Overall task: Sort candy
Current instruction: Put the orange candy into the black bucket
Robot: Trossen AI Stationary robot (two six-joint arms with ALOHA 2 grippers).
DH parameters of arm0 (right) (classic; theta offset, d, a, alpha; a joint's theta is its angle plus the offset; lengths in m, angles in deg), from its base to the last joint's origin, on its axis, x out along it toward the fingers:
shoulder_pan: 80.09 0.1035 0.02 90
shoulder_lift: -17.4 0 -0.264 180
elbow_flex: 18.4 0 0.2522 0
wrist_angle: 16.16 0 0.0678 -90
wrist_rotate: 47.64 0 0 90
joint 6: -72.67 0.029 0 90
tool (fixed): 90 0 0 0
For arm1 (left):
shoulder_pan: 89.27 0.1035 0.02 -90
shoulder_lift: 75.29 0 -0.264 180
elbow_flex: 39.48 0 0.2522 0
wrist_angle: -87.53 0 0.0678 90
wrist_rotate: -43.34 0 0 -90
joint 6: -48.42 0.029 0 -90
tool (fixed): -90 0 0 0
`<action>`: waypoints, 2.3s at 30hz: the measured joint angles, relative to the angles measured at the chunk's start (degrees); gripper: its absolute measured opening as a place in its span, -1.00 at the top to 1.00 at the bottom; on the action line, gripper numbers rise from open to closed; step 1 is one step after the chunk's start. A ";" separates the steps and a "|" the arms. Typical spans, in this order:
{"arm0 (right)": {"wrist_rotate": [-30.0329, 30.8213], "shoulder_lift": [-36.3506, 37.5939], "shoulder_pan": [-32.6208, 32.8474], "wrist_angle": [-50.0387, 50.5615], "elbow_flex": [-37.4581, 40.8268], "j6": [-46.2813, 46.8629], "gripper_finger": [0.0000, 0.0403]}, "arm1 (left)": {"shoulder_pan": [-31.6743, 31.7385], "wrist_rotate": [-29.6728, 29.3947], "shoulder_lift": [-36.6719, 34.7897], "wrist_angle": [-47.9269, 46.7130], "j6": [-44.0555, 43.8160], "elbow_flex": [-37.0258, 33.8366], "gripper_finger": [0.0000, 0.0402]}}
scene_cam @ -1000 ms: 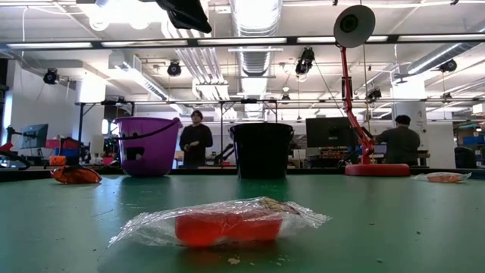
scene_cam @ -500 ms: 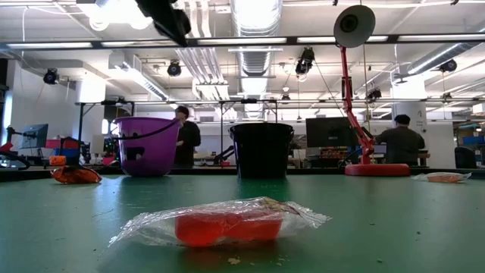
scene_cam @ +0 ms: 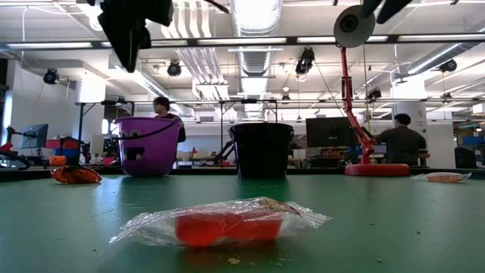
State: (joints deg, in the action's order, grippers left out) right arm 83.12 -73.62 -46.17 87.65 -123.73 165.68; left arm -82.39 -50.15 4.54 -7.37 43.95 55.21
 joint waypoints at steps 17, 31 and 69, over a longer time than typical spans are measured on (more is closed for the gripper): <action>6.07 9.97 -12.92 0.01 0.06 -29.73 0.24 | 0.10 -2.34 0.34 -8.85 -7.81 -3.28 0.37; 5.40 11.19 -16.69 -0.01 2.93 -43.87 0.24 | 0.26 -2.01 0.26 7.59 -10.45 -17.62 0.16; 3.80 13.33 -17.73 -0.76 5.49 -42.48 0.24 | 9.31 -0.35 2.97 28.50 -7.96 -39.16 0.17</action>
State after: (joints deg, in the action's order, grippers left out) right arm 86.92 -60.29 -63.91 86.88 -118.25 123.20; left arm -73.08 -50.49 7.51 21.14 35.99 16.05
